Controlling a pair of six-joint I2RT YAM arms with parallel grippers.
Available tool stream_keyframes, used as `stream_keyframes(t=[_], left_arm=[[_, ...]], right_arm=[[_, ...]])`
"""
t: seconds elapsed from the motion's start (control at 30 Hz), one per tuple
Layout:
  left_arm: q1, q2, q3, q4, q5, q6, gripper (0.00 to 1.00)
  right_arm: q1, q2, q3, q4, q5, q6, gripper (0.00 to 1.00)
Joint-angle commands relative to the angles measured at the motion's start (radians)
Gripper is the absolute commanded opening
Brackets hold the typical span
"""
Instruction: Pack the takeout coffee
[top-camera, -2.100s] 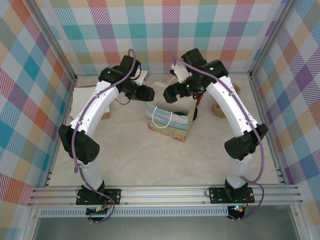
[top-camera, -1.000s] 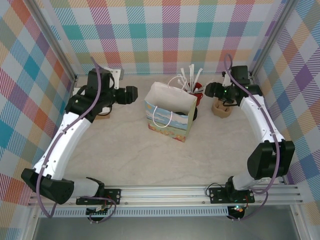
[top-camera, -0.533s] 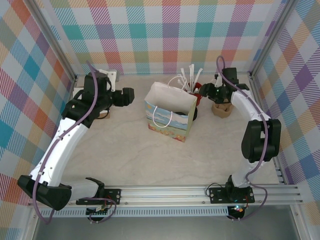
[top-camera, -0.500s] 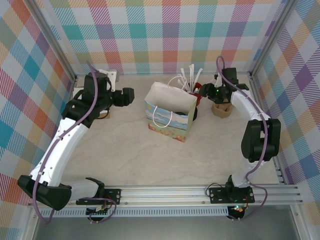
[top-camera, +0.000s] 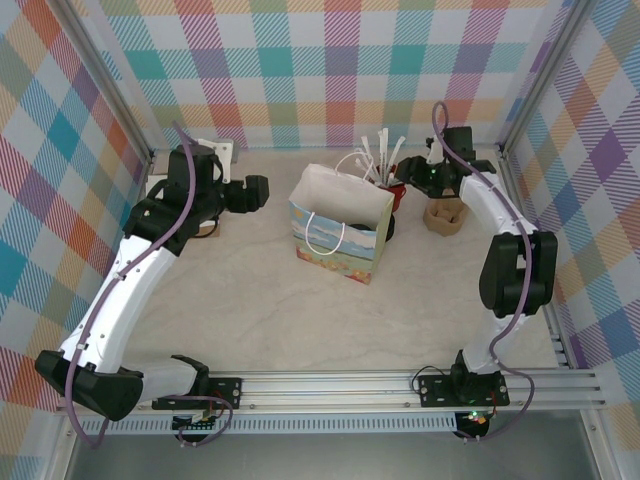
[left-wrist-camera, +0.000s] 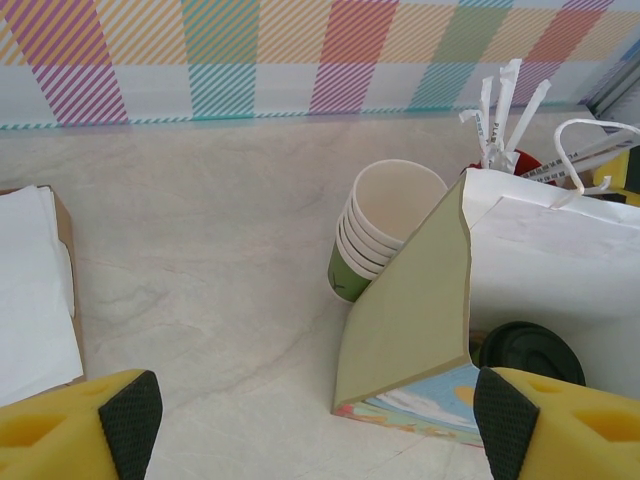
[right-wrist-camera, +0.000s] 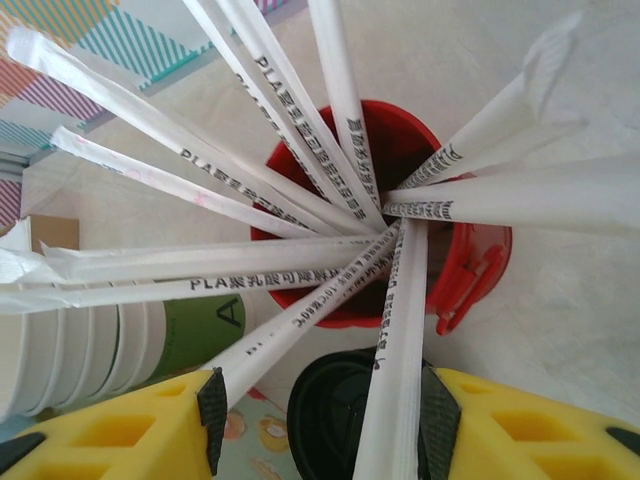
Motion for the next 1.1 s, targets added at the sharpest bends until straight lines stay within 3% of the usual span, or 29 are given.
stream_keyframes(t=[0.0,0.7,1.07], left_arm=[[0.008,0.007,0.005,0.003,-0.010,0.019,0.84],[0.008,0.024,0.014,-0.007,-0.019,0.028,0.86],[0.009,0.024,0.012,-0.002,-0.026,0.033,0.86]], right_arm=[[0.013,0.026,0.059,0.022,-0.036,-0.014,0.54],[0.036,0.096,0.194,-0.095,0.032,-0.082,0.51],[0.026,0.000,0.176,-0.204,0.262,-0.168,0.54]])
